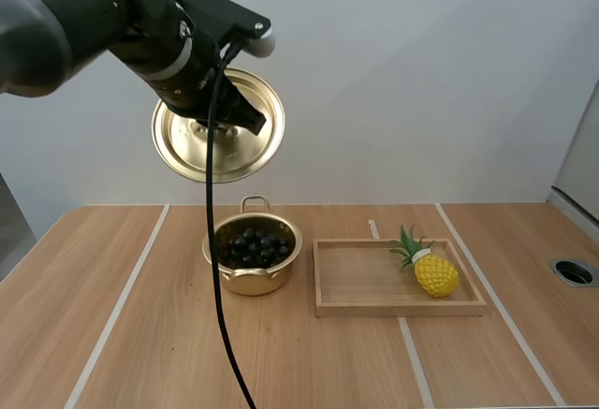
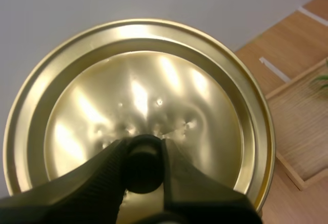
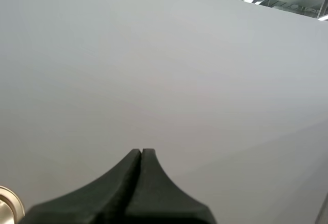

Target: Open the pot, put the grape inside, and close it

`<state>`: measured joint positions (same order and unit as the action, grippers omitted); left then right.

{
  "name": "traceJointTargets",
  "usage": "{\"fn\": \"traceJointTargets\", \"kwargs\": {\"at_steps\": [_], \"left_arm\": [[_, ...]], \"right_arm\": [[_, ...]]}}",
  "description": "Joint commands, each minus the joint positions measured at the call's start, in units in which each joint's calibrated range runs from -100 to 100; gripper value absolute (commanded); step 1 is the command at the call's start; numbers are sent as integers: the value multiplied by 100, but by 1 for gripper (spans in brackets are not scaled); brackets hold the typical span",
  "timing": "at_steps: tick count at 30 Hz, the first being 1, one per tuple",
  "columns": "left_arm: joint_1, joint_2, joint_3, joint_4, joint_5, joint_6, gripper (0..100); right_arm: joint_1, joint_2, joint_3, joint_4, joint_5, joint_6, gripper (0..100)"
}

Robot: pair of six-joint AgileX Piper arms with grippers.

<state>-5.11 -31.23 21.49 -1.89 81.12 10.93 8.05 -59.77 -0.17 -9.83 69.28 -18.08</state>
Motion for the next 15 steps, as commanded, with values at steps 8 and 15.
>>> {"fn": "traceJointTargets", "kwargs": {"at_steps": [8, 15], "left_arm": [[-18, 1152, 37, -273, 667, 459, 0], [-18, 1897, 37, -436, 680, 675, 0]], "right_arm": [[-19, -140, -60, -204, 126, 19, 0], [-19, -220, -60, -360, 126, 19, 0]]}}
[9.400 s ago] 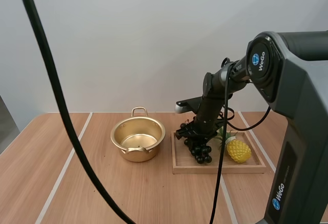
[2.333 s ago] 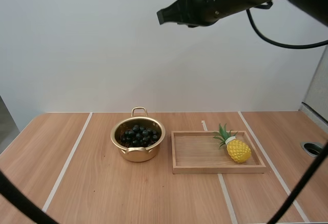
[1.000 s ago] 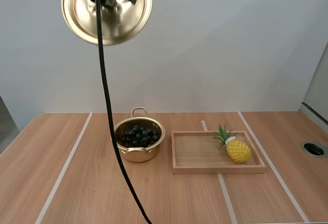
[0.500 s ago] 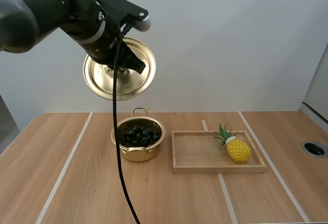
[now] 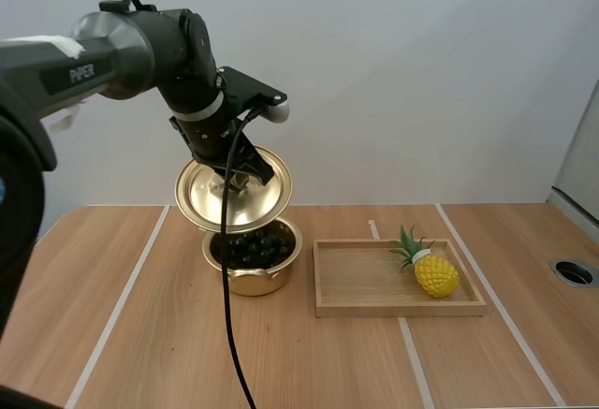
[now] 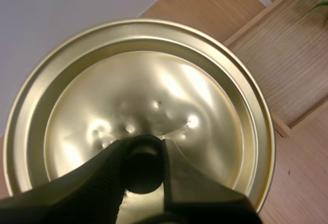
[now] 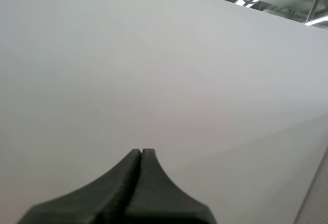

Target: Open the pot, put the grape inside, and close it

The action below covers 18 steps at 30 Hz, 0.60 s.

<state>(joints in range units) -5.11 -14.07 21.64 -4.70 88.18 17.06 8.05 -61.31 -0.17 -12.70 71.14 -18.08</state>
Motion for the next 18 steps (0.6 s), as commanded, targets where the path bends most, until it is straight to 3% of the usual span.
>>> {"fn": "traceJointTargets", "kwargs": {"at_steps": [1, 18], "left_arm": [[-18, 305, 22, -155, -26, 62, 0], [-18, 1644, 22, -145, -774, 251, 0]], "right_arm": [[-19, -80, -60, -73, -53, 19, 0], [-19, -80, -60, -100, 2, 19, 0]]}}
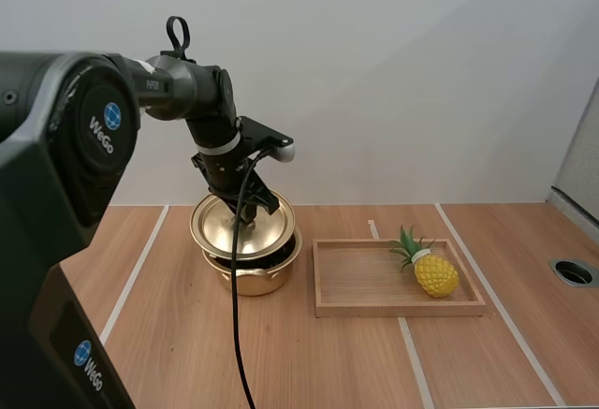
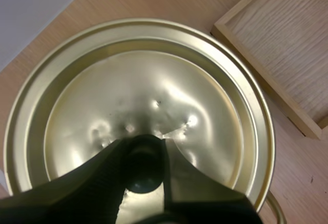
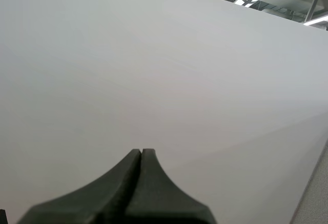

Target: Open the pot, put the grape inside, and close it

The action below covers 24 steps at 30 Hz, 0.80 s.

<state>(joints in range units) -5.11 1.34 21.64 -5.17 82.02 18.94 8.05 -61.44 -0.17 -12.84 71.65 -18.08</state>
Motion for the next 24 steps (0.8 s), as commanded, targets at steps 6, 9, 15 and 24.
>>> {"fn": "traceJointTargets", "kwargs": {"at_steps": [6, 9, 15, 24], "left_arm": [[-18, 338, -108, -98, -119, 73, 0], [-18, 367, -160, -166, -40, 83, 0], [-18, 367, -202, -372, 137, 220, 0], [-18, 367, -202, -384, 251, 225, 0]], "right_arm": [[-19, -66, -60, -98, -49, 19, 0], [-19, -66, -60, -98, -49, 19, 0], [-19, -66, -60, -98, -31, 19, 0], [-19, -66, -60, -98, -31, 19, 0]]}}
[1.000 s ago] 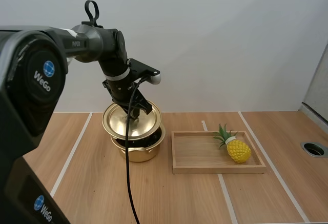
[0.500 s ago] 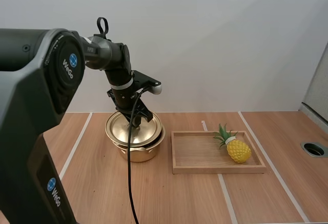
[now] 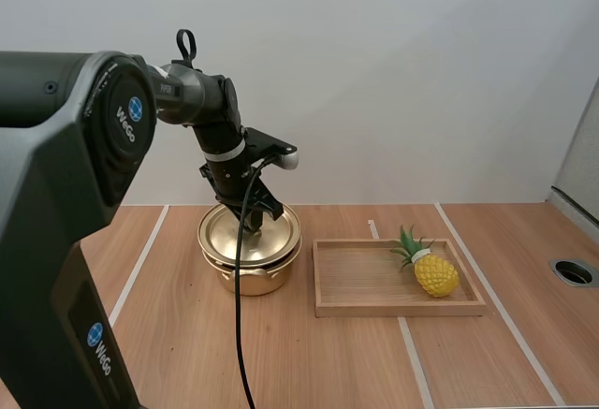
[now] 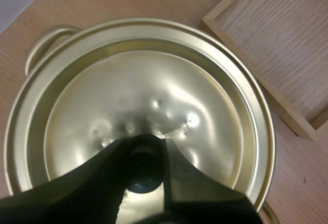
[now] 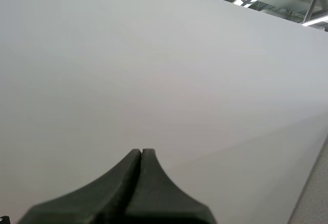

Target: Open the pot, put the grape inside, and close it

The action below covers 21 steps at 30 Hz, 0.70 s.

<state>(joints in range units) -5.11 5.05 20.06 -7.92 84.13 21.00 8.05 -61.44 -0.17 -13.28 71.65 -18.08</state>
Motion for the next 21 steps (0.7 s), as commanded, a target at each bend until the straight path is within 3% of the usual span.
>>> {"fn": "traceJointTargets", "kwargs": {"at_steps": [1, 21], "left_arm": [[-18, 6, -44, -109, 59, 19, 0], [-18, 333, -44, -233, -128, 19, 0]], "right_arm": [[-19, -66, -60, -54, -31, 19, 0], [-19, -66, -60, -54, 31, 19, 0]]}}
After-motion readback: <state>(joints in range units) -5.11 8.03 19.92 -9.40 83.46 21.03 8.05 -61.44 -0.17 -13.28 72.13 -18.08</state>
